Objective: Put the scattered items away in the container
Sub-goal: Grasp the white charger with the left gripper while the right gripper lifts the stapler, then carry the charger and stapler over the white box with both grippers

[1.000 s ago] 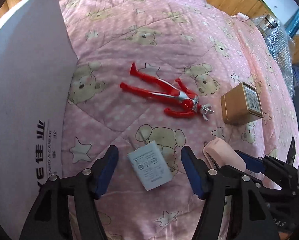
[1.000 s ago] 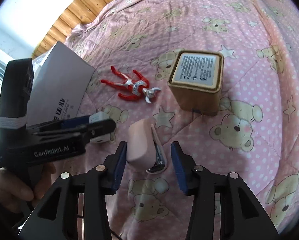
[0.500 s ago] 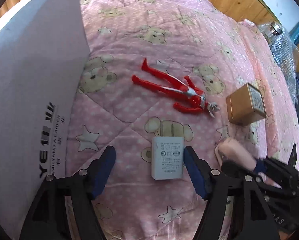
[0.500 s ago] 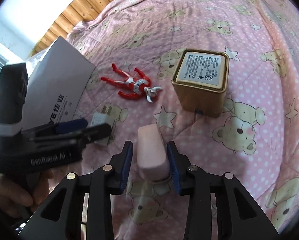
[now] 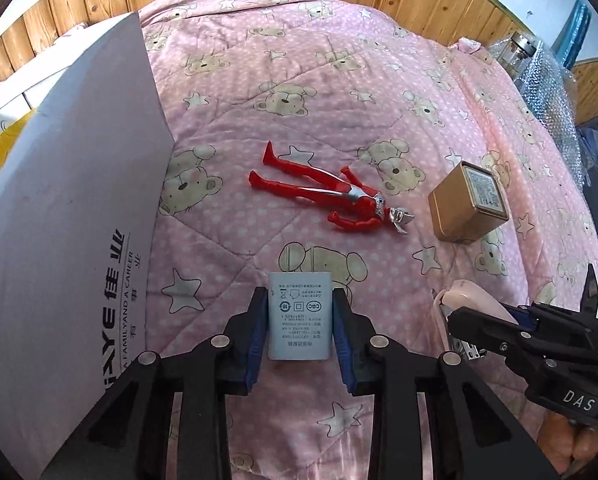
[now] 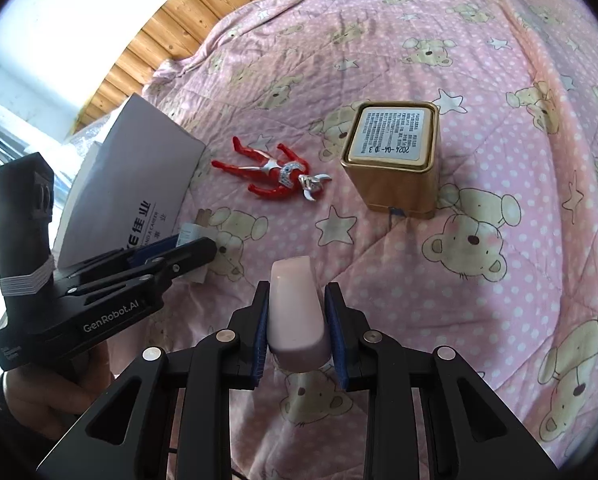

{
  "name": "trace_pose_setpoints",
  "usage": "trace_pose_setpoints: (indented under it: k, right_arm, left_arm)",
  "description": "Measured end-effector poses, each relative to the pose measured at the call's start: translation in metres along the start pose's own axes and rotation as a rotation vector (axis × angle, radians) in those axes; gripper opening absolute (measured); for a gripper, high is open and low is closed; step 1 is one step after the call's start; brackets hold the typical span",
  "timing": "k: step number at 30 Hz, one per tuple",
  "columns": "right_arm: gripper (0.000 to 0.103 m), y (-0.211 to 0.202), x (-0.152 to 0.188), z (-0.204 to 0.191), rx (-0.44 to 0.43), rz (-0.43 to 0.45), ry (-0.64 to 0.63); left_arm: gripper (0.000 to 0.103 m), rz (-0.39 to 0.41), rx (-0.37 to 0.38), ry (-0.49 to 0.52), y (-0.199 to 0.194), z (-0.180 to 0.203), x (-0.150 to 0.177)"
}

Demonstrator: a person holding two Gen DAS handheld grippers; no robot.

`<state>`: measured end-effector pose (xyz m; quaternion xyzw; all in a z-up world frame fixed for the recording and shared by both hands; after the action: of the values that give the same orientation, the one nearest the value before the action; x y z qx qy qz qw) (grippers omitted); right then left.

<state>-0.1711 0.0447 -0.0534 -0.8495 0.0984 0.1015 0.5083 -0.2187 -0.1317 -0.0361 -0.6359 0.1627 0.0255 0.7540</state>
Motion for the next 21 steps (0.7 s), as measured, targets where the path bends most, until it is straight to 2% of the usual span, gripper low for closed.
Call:
trace_pose_setpoints:
  k: [3,6,8,9,21]
  right_arm:
    - [0.029,0.009,0.004,0.001,0.039,-0.022,-0.003]
    - [0.031,0.012,0.009,0.003,0.048,-0.018,0.002]
    - [0.029,0.011,0.011,0.002,0.061,-0.017,-0.006]
    - [0.028,0.010,0.012,0.003,0.063,-0.016,-0.005]
    - [0.028,-0.008,0.022,-0.002,0.036,-0.001,0.011]
  left_arm:
    - [0.033,-0.035,-0.010,0.001,0.011,0.002,0.001]
    - [0.039,-0.055,0.001,-0.020,0.018,0.000,0.005]
    - [0.038,-0.043,0.001,-0.007,0.015,0.002,0.006]
    - [0.033,-0.035,0.004,0.000,0.012,0.002,0.007]
    - [0.033,0.034,0.060,-0.046,-0.034,-0.011,0.029]
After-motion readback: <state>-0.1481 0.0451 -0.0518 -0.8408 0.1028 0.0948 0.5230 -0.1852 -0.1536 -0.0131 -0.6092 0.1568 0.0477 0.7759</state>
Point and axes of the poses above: each gripper's, at about its wrist camera, not at the fingertips, and y roughly the way its jaws point, z to its right, x to its underside, the point moved 1 cm from there along y, roughly the way its jaws point, and after that the axes turned 6 degrees about -z, right-handed, at the moved point
